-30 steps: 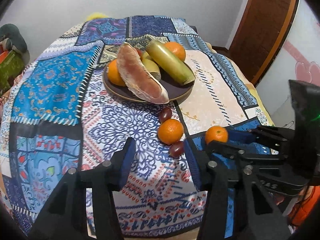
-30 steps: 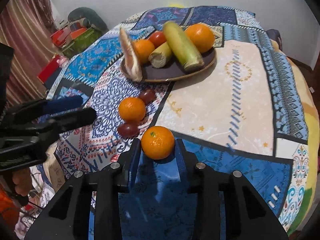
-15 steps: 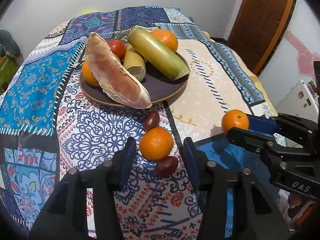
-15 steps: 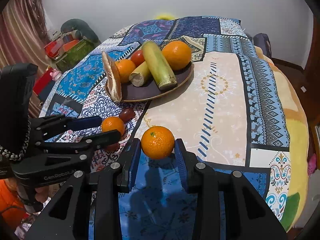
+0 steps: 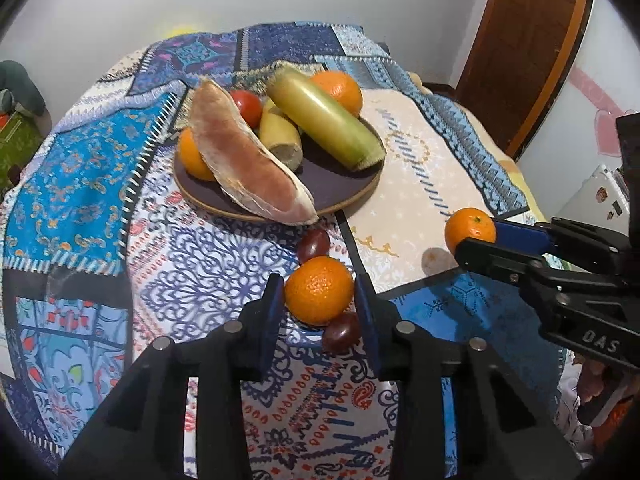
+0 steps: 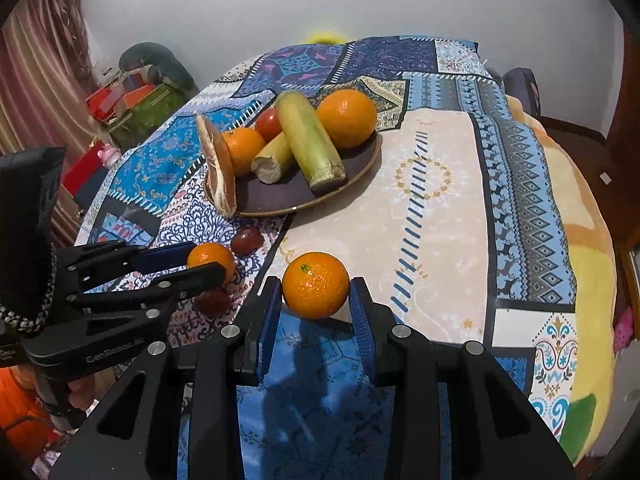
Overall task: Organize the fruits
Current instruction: 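Carry both small oranges onto the purple plate and open both tools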
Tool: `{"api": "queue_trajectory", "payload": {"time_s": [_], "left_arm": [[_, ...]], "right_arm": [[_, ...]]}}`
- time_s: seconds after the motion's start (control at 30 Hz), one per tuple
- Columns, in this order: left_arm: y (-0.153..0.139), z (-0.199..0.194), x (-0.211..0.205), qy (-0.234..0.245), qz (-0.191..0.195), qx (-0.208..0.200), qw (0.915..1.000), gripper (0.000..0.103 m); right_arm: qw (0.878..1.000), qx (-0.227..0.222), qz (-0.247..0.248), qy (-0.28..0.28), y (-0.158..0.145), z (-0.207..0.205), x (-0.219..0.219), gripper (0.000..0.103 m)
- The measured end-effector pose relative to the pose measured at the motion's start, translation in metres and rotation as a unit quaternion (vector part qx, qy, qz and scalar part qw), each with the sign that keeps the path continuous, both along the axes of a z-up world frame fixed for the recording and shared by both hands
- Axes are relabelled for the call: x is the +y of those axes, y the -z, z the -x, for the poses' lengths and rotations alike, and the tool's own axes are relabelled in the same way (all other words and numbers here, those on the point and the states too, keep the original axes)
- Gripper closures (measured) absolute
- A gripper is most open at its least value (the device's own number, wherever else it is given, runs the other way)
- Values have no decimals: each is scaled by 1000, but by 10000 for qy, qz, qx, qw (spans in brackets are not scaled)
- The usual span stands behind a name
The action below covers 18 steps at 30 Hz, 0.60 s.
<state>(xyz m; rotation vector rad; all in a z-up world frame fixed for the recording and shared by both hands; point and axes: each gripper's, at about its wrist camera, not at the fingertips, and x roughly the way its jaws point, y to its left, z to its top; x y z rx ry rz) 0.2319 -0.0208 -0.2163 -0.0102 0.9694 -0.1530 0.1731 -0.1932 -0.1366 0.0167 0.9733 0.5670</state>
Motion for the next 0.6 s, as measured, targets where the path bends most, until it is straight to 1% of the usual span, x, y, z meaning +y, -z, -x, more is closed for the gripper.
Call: {"api": "queue_trajectory", "payload": {"time_s": [0.23, 0.4, 0.6], "left_arm": [[-24, 0, 26, -296, 42, -320, 9990, 67], [-23, -21, 38, -407, -23, -249, 9989, 67], [-16, -45, 30, -296, 34, -198, 9994, 67]], "right_arm": [[9999, -113, -23, -78, -8, -6, 8, 71], [9998, -167, -85, -97, -9, -11, 13, 71], [9999, -84, -52, -89, -2, -14, 12, 71]]}}
